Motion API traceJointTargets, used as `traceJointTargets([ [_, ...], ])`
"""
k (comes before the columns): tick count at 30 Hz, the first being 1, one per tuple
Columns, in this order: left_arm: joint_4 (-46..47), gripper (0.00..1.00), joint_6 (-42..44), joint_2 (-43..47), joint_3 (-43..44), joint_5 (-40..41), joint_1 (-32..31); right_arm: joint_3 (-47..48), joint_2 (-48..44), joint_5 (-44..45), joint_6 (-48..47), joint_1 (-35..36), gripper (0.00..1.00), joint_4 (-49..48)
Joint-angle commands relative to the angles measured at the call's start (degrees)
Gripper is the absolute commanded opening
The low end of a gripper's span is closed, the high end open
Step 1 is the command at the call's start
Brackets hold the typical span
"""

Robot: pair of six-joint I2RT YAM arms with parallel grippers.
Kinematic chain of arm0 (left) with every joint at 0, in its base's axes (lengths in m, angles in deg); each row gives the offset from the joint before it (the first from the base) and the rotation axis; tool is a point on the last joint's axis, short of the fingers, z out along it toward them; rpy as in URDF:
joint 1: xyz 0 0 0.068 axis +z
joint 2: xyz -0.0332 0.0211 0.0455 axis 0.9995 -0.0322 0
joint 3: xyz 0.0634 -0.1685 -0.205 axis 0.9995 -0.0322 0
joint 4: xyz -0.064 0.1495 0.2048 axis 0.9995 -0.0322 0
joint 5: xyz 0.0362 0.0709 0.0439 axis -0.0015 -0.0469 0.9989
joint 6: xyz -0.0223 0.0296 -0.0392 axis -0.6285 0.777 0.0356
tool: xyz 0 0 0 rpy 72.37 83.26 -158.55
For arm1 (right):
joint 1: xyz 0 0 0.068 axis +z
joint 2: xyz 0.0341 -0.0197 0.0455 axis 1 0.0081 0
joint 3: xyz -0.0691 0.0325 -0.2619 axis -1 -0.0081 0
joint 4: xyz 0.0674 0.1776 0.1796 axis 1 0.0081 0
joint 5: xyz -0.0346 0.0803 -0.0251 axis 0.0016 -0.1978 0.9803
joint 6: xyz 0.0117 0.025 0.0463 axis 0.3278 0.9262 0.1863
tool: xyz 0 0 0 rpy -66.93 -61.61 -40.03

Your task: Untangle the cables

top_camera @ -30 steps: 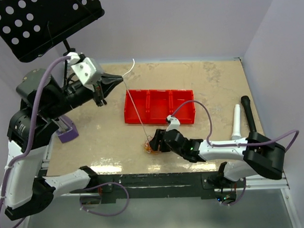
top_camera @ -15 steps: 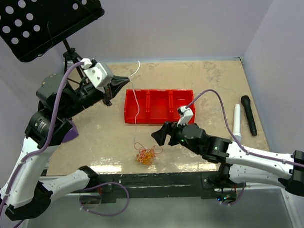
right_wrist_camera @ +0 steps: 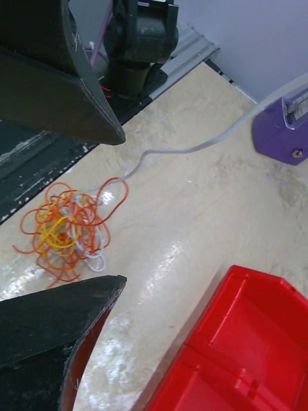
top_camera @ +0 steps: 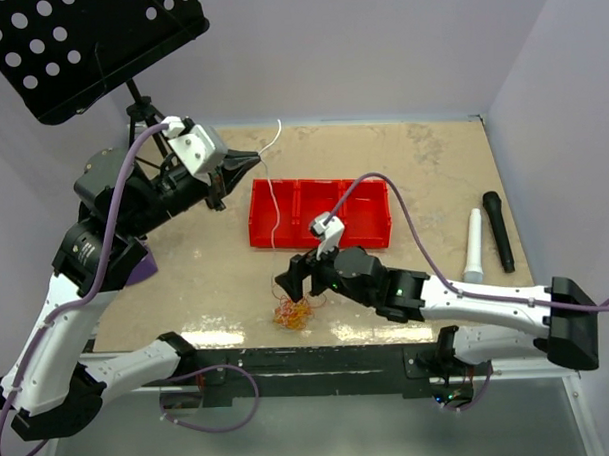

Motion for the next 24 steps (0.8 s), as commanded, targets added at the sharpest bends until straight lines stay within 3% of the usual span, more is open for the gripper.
traceJointTargets([
  [1, 2.89, 0.00, -0.38, -0.08, -0.30, 0.29, 0.22, 6.51, 5.65, -1.26, -5.21, 0.22, 0.86, -7.37],
  [5, 2.80, 0.00, -0.20, -0.08, -0.65, 0.47, 0.21, 8.88, 9.87, -2.58, -5.30, 0.13, 0.81, -9.40],
  [11, 3.07, 0.00, -0.29, 0.01, -1.09, 0.38, 0.22, 10.99, 13.57, -1.35, -4.86, 0.13, 0.57, -10.27],
  [12, 3.24, 0.00, -0.38, -0.08, -1.26, 0.38, 0.22, 11.26, 13.92, -1.61, -4.95, 0.13, 0.52, -10.62],
  [16, 3.42, 0.01, -0.82, -0.26, -1.97, 0.90, 0.30, 14.07, 14.20, -1.44, -5.04, 0.13, 0.13, -9.40],
  [18, 3.42, 0.23, -1.25, 0.18, -3.10, 1.96, 0.22, 15.12, 12.18, -0.39, -4.77, 0.13, 0.01, -8.52],
  [19, 3.33, 0.42, -1.52, 0.53, -4.16, 2.66, 0.13, 15.30, 10.78, 0.05, -4.42, 0.13, 0.00, -8.17],
  [21, 2.98, 0.67, -2.83, 1.76, -7.48, 3.98, 0.22, 15.48, 8.23, 0.41, -4.07, 0.13, 0.00, -7.64],
  [24, 2.80, 0.78, -4.94, 4.48, -13.02, 4.25, 0.22, 15.92, 5.41, 1.55, -3.98, 0.13, 0.00, -6.33],
])
